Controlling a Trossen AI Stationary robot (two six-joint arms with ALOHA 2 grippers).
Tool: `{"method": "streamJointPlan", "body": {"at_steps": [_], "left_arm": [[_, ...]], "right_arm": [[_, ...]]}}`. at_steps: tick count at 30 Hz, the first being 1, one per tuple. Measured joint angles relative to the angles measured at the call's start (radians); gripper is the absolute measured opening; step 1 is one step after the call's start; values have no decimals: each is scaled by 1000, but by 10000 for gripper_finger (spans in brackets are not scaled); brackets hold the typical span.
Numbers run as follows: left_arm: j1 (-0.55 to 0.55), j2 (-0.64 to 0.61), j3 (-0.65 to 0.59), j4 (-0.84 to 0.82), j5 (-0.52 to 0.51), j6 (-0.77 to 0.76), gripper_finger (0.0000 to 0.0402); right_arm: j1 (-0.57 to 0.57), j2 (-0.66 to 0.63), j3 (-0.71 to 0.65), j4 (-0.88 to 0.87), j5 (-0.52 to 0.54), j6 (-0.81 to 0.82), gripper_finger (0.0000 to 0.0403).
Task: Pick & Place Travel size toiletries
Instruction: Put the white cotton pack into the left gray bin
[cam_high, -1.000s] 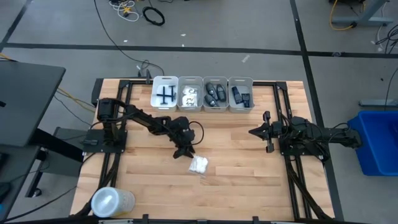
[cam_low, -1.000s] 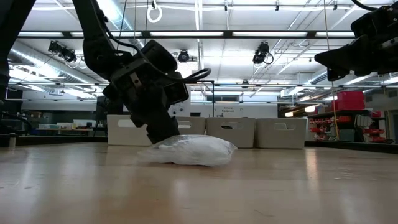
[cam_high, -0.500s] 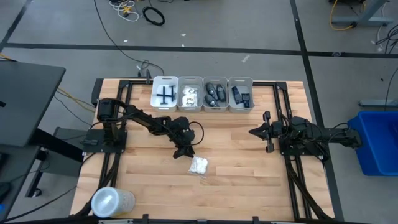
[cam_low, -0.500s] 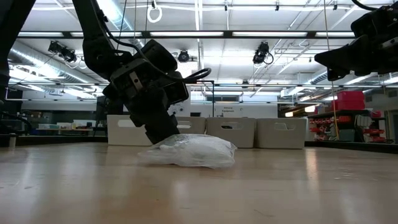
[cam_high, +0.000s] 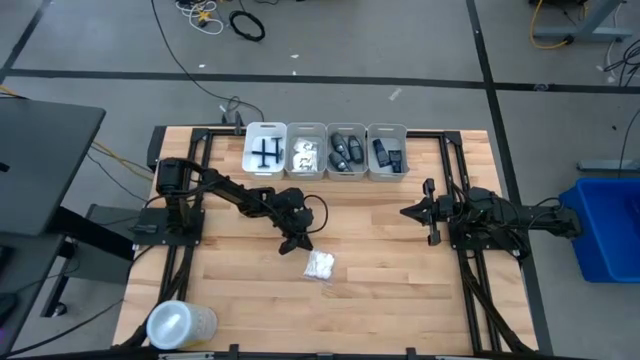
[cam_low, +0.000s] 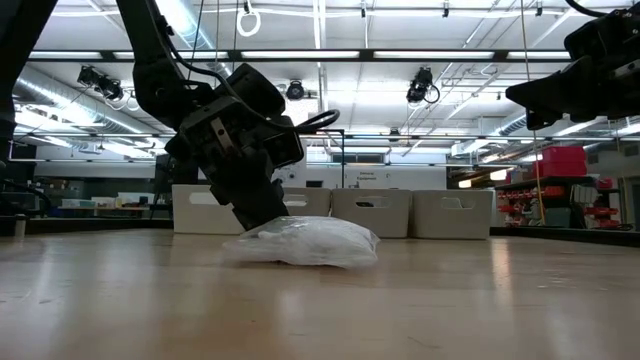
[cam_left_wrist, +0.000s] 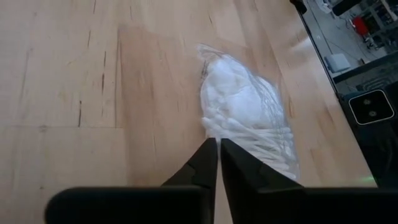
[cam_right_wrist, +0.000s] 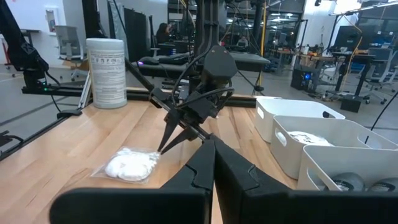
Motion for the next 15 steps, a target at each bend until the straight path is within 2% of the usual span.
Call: {"method": "streamJointPlan", "body": {"at_steps": [7,15], "left_arm": [[0,0,0,0,0,0,8],[0,0,0,0,0,0,14]], "right_arm": [[0,0,0,0,0,0,14],[0,0,0,0,0,0,14]]}}
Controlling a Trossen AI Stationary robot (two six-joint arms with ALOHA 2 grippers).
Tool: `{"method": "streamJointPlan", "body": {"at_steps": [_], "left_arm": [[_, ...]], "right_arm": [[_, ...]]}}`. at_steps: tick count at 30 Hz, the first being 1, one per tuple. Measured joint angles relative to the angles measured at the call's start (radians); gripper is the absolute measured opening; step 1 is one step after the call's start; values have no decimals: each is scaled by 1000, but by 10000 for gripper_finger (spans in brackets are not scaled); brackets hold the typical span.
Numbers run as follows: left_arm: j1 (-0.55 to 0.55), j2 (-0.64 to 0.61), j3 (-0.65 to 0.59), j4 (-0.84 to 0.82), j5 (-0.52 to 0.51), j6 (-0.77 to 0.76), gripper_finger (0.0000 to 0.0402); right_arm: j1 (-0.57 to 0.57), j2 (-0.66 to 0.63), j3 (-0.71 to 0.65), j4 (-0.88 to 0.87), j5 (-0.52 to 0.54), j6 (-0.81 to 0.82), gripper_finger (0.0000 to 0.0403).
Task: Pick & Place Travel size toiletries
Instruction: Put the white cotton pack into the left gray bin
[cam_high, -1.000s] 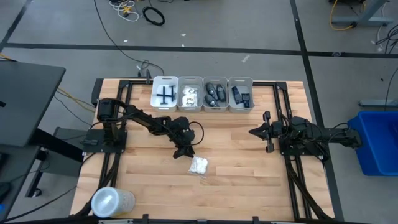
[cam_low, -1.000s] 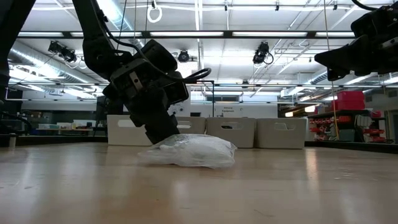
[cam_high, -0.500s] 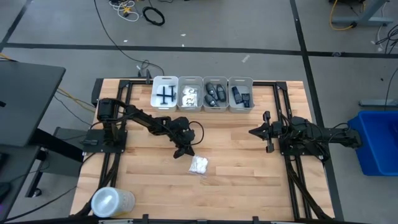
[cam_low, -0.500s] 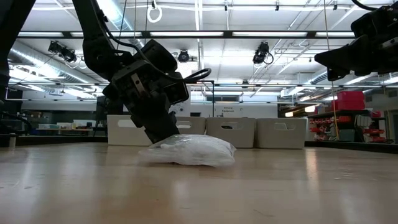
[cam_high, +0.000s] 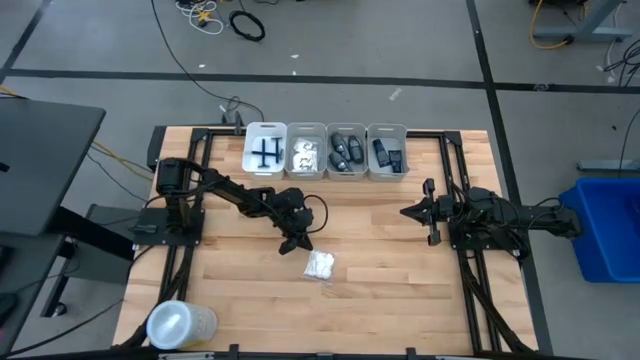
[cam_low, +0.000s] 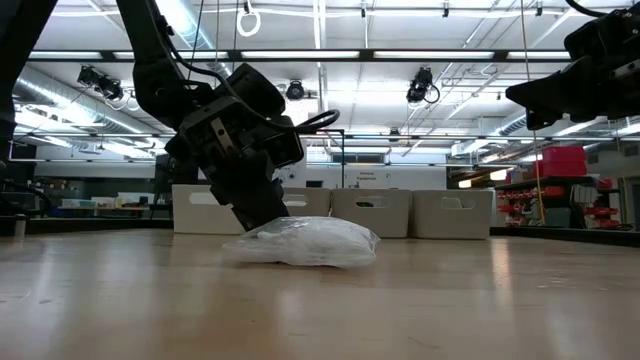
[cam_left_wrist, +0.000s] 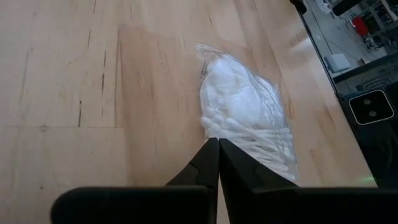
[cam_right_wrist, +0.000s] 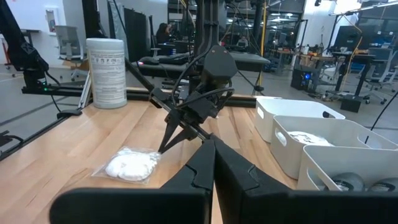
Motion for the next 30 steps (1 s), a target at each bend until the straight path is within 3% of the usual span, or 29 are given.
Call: {"method": "streamJointPlan", "body": {"at_steps": [10,24,30], "left_arm": [[2,-16,4,-14,-12,-28,9],[2,-171,89,-177,-49,-18,4],[2,-231,115,-250,-87,54,4]], "right_arm": [[0,0,0,0,0,0,14],[0,0,0,0,0,0,14],[0,0,0,0,0,0,14]]}}
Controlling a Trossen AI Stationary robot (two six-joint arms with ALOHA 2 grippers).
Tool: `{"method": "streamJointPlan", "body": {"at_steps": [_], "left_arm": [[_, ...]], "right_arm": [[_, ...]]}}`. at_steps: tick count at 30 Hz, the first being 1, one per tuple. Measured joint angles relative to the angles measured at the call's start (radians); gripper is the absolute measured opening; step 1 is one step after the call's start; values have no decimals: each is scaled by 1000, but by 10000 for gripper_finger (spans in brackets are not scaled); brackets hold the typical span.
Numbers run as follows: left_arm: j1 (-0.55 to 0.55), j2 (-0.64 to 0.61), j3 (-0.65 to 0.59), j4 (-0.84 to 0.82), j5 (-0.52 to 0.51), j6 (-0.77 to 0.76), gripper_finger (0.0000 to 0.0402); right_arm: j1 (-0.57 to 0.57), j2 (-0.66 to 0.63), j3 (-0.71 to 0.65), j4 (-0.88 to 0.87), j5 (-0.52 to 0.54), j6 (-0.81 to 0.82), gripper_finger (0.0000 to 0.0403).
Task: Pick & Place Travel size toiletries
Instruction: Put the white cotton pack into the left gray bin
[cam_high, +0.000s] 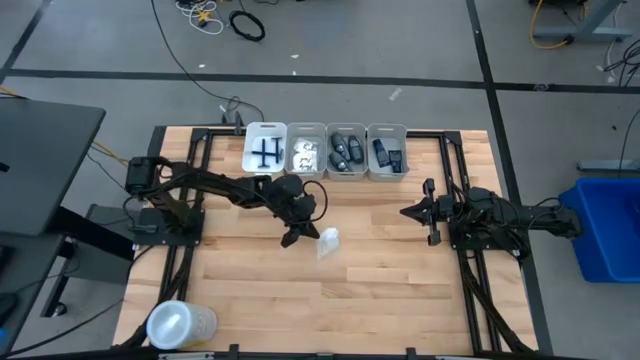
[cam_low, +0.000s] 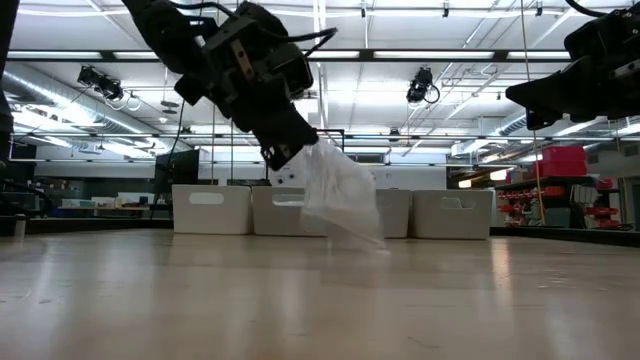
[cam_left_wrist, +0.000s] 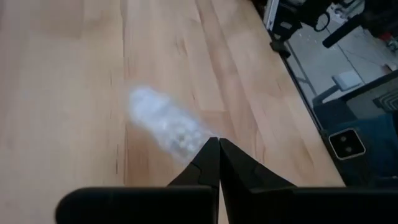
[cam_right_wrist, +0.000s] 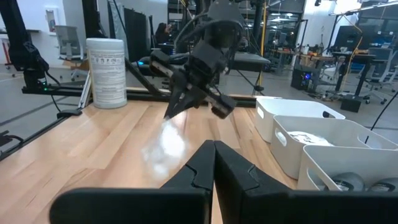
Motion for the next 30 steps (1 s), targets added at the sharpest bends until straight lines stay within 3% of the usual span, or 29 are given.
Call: {"method": "streamJointPlan", "body": {"at_steps": [13,30], "left_arm": [[23,-118,54,-53,-57,61,5],[107,-126,215,-293,-131,283,3]], "right_arm": [[0,0,0,0,0,0,14],[0,0,0,0,0,0,14]]}}
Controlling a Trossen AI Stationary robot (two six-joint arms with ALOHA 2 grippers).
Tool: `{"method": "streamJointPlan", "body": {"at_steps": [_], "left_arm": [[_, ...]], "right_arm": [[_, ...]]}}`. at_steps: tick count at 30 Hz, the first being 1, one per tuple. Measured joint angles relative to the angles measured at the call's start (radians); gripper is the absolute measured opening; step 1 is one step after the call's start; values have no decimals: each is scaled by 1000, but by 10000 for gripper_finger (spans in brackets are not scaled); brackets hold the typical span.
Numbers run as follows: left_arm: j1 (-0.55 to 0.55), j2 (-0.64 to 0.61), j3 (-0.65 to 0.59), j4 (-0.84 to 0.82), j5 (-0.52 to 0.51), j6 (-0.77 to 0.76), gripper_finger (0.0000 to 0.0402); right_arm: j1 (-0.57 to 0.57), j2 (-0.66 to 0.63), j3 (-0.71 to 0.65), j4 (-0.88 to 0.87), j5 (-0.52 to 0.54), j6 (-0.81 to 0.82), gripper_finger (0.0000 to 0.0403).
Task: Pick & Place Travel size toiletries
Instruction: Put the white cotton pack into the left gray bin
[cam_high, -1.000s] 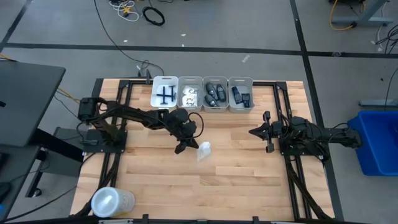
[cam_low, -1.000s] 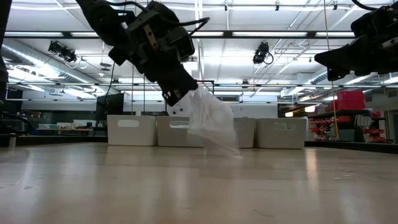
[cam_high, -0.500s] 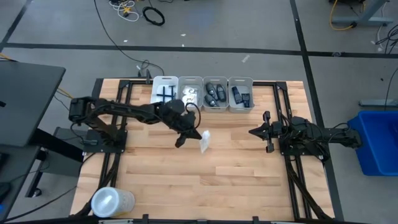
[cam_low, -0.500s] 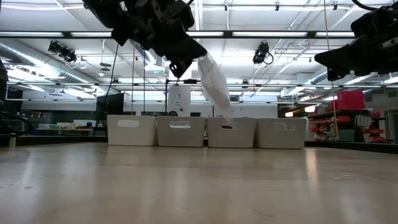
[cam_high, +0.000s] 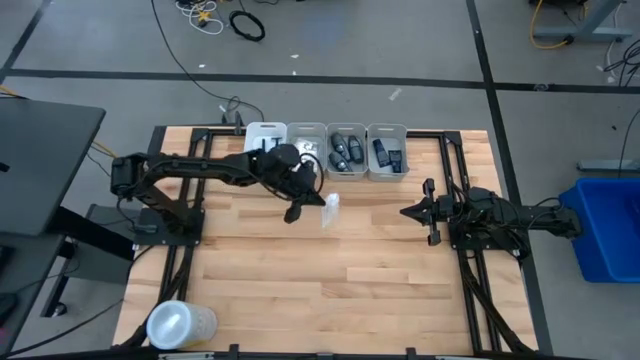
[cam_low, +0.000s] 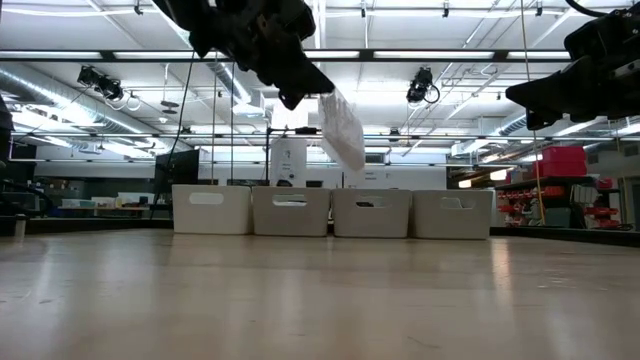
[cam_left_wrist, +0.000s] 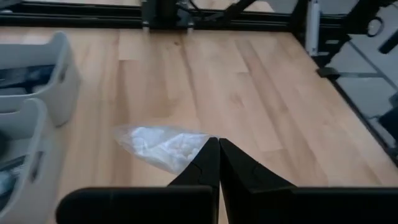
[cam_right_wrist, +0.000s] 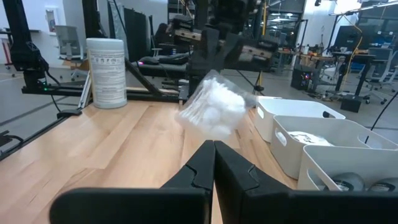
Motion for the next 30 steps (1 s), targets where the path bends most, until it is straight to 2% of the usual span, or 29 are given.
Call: {"method": "streamJointPlan", "body": {"at_steps": [13,21,30], "left_arm": [[209,0,49,-65,6,123,3],[368,0,49,-65,29,134,3],[491,1,49,-48,33,136,2]], "right_arm": [[0,0,0,0,0,0,14],[0,0,0,0,0,0,14],[0,0,0,0,0,0,14]]}}
